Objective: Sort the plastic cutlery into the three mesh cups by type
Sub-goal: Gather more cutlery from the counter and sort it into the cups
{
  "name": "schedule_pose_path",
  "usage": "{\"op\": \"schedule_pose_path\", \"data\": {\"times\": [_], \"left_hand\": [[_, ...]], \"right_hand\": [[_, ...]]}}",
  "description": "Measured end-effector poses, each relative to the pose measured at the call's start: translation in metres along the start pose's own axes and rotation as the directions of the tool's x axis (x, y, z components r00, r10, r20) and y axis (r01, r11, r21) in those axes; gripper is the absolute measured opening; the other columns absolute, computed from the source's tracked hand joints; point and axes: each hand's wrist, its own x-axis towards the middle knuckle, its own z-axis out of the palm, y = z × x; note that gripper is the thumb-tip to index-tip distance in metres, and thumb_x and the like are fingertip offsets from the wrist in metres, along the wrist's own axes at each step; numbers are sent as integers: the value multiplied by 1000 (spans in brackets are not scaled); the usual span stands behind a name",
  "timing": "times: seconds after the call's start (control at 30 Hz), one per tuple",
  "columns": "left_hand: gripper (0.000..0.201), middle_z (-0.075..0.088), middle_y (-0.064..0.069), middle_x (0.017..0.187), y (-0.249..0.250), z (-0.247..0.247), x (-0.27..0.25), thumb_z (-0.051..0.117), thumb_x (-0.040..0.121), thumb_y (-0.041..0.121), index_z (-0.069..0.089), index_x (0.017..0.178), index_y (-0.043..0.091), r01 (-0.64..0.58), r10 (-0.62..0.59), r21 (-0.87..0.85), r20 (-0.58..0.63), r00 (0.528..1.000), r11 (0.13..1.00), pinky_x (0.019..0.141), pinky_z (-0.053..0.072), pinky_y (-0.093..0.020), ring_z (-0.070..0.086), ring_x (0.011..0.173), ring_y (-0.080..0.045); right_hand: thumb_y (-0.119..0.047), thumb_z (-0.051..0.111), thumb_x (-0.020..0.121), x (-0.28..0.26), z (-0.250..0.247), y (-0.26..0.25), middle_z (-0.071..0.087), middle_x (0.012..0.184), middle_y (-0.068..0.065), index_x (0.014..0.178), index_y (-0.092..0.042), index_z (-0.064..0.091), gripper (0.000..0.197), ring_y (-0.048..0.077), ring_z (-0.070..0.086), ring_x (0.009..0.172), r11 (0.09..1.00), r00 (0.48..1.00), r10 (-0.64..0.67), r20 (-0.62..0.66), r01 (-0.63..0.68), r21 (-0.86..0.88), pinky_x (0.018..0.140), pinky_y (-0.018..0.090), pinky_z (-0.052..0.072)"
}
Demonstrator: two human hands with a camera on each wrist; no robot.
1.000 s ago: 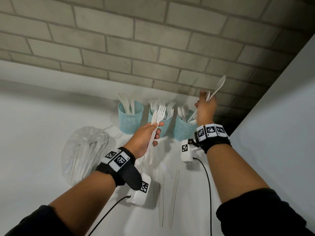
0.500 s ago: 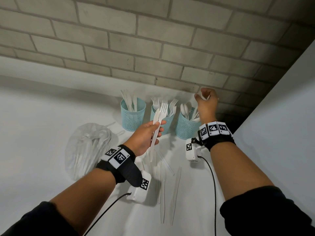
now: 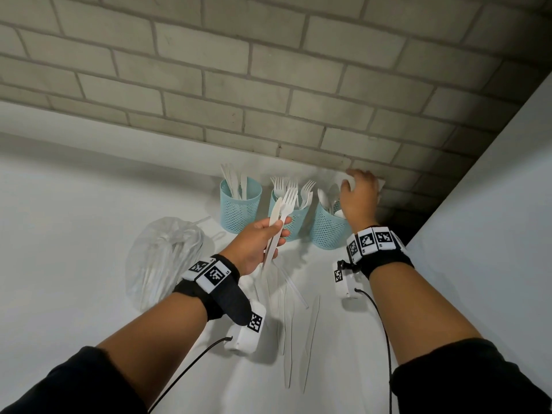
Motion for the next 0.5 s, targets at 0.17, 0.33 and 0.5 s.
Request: {"op": "schedule_pose_path", "data": {"times": [0.17,0.33,0.5], "left_hand": [[18,61,3,84,-2,3,1,48,98,23,64,105,19,14,-14,-22,-17,1000,1000,63,42,-24,53,72,-9],[15,60,2,83,5,3,3,50,97,24,64,97,21,-2,1,-38,-20,1000,999,61,42,-22,52,71,-9],[22,60,-4,82,23,-5,7,43,100,23,62,101,12,-26,25,-92,-16,1000,995,60,41,-22,51,69,-12]], "right_hand": [[-24,57,91,-12,-17,-49,65,105,5,110,-16,64,22,17,61,87,919,949,-157,273,39,391,75,23,48],[-28,58,91,-20,-10,-75,66,87,-11,123,-19,60,33,-11,57,71,923,724,-251,642,-20,383,66,12,44],[-11,53,94,-16,-12,-81,68,84,1,106,-8,64,17,7,57,68,871,832,-201,517,-90,483,53,10,43]]}}
